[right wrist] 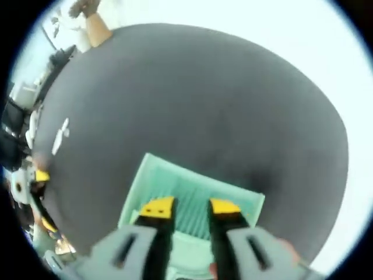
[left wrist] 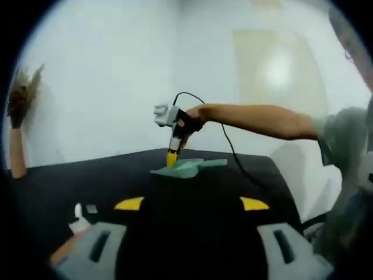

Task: Pick up the broom and sweep the trash on the tabletop into the dustpan.

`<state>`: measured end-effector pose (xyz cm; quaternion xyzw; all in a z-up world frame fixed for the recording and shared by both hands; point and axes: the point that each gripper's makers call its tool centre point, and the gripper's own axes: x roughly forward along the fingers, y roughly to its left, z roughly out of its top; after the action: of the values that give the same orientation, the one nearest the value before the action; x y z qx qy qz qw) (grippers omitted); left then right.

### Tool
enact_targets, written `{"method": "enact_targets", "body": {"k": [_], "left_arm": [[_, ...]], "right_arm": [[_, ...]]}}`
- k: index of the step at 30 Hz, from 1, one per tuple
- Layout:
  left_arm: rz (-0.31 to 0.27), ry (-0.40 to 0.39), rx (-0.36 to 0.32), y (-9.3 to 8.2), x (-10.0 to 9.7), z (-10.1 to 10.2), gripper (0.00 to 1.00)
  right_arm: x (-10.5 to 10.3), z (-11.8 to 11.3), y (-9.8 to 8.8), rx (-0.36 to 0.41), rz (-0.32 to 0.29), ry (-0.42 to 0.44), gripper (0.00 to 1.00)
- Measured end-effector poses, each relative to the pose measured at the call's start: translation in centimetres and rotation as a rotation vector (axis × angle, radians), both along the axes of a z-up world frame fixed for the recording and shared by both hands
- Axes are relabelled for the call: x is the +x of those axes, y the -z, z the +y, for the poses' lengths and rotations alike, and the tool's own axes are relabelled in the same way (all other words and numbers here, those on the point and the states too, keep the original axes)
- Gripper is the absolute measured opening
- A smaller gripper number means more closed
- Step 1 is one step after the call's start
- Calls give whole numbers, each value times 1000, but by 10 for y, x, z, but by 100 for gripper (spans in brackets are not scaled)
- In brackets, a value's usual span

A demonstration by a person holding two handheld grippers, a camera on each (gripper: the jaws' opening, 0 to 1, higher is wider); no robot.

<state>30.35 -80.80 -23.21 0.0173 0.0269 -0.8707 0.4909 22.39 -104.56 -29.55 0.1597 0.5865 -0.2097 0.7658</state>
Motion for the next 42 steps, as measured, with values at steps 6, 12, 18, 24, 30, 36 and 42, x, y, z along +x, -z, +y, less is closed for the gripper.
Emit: {"method": "enact_targets", "body": {"k": [6,12,18,24,30,36,42], "left_arm": [[-14,-3,3,2,0,0,63],[-5,-6,3,2,1,-1,63],[24,-9,18,2,5,-4,63],[60,-12,15,-1,5,-4,62],[41,-17,22,2,5,-5,62],[54,-25,23,1,7,-5,61],[54,-29,26,2,7,-6,60]], "right_arm": [[0,-5,0,-34,16,-7,15],[3,-5,-1,-49,16,10,9],[5,-6,-6,-55,-24,14,3],[7,-1,-11,-68,-56,-24,1],[12,11,-18,-101,-69,-144,1],[17,19,-28,-164,-66,-234,1],[27,41,-39,-217,-114,-410,1]]}}
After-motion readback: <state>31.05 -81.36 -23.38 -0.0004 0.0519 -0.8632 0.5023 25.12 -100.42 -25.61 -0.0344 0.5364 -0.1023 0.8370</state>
